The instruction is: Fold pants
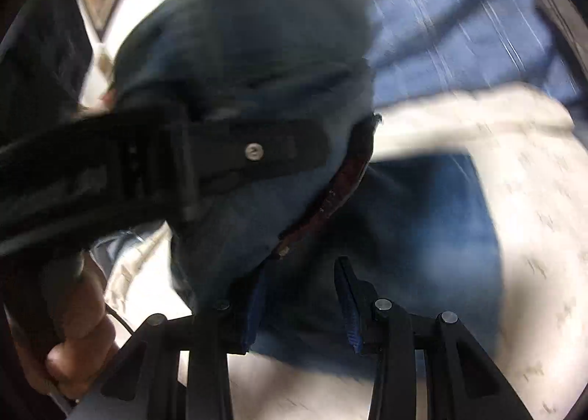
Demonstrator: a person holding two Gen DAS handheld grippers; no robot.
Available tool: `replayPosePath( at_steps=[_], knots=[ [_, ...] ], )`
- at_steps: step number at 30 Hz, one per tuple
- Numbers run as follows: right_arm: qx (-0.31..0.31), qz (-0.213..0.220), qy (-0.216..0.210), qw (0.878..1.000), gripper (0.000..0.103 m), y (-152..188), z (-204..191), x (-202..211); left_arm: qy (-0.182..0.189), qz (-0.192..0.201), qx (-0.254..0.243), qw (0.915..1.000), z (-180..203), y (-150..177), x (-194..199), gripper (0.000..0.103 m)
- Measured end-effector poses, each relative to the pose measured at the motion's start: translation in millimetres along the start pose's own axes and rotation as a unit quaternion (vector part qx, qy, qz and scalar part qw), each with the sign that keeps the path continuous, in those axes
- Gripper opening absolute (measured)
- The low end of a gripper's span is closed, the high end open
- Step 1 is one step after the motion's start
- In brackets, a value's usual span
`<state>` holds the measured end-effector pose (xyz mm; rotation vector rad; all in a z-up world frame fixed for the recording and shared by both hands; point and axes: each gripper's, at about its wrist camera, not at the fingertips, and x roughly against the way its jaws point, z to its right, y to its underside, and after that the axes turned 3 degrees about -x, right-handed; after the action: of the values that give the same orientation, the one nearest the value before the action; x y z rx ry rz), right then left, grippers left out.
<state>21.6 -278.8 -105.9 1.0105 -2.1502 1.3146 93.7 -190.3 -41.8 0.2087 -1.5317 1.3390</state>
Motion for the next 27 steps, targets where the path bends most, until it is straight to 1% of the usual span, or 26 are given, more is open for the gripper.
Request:
replayPosePath(
  at_steps=[2,3,5,7,8,9,10,12,14,15,16,17,19,20,21,22,23,25,26,27],
  knots=[
    [-0.007,-0.017,0.018,1.000,0.041,2.0,13.5,4.1,0.001,-0.047,0.006,0.9989,4.8,-0.2,-19.7,0.044],
    [-0.001,-0.015,0.029,0.999,0.041,1.9,17.9,10.9,-0.002,-0.056,0.004,0.9984,6.9,-0.2,-22.7,0.044],
    [0.006,-0.004,0.044,0.999,0.044,-0.2,29.1,29.7,-0.004,-0.050,-0.007,0.9987,7.0,1.3,-15.7,0.044],
    [-0.014,0.009,0.045,0.999,0.045,-2.5,45.0,45.5,0.005,-0.040,-0.004,0.9992,3.9,0.1,-6.7,0.045],
    [-0.033,0.022,0.051,0.998,0.045,-4.0,56.6,54.8,0.016,-0.035,0.005,0.9992,0.6,-1.9,-2.4,0.045],
    [-0.047,0.031,0.057,0.997,0.045,-2.7,63.4,61.6,0.025,-0.033,0.012,0.9991,-2.7,-3.0,0.0,0.048],
    [-0.064,0.041,0.063,0.995,0.045,-4.9,72.7,65.2,0.034,-0.035,0.019,0.9986,-2.4,-5.0,-0.9,0.061],
    [-0.103,0.065,0.067,0.990,0.045,-5.7,88.9,75.9,0.075,-0.024,0.046,0.9959,-1.2,-12.2,0.7,0.080],
    [-0.131,0.086,0.065,0.985,0.045,-7.6,100.9,83.4,0.116,-0.003,0.052,0.9919,8.5,-14.4,9.5,0.081],
    [-0.146,0.100,0.066,0.982,0.045,-6.6,105.4,88.3,0.116,0.002,0.041,0.9924,15.2,-18.1,12.2,0.084],
    [-0.151,0.107,0.066,0.981,0.045,-6.4,108.0,91.8,0.107,0.007,0.027,0.9938,20.4,-21.2,14.8,0.084],
    [-0.155,0.122,0.068,0.978,0.045,-5.9,109.4,97.0,0.089,0.018,0.007,0.9958,25.8,-24.2,20.5,0.084],
    [-0.155,0.148,0.063,0.975,0.045,-7.3,110.2,103.2,0.070,0.037,-0.011,0.9968,24.9,-23.9,28.5,0.086],
    [-0.151,0.157,0.057,0.974,0.044,-13.0,107.5,101.5,0.046,0.041,-0.015,0.9980,18.1,-22.1,31.1,0.087],
    [-0.148,0.164,0.051,0.974,0.044,-17.9,107.7,105.6,0.022,0.038,-0.012,0.9989,8.6,-23.7,28.2,0.087],
    [-0.141,0.171,0.042,0.974,0.044,-21.4,103.5,107.1,-0.009,0.038,-0.003,0.9992,-5.3,-21.8,27.2,0.087],
    [-0.126,0.174,0.027,0.976,0.045,-26.9,96.3,104.0,-0.024,0.041,0.005,0.9989,-15.2,-20.4,27.4,0.087],
    [-0.100,0.169,0.018,0.980,0.044,-40.5,85.8,90.9,-0.067,0.046,0.032,0.9962,-42.4,-13.9,26.0,0.087],
    [-0.084,0.165,0.011,0.983,0.040,-43.6,75.2,83.7,-0.098,0.041,0.043,0.9934,-55.4,-9.2,22.5,0.087],
    [-0.075,0.159,0.002,0.984,0.038,-46.3,65.1,76.3,-0.118,0.036,0.048,0.9912,-64.2,-4.3,18.4,0.087]
  ],
)
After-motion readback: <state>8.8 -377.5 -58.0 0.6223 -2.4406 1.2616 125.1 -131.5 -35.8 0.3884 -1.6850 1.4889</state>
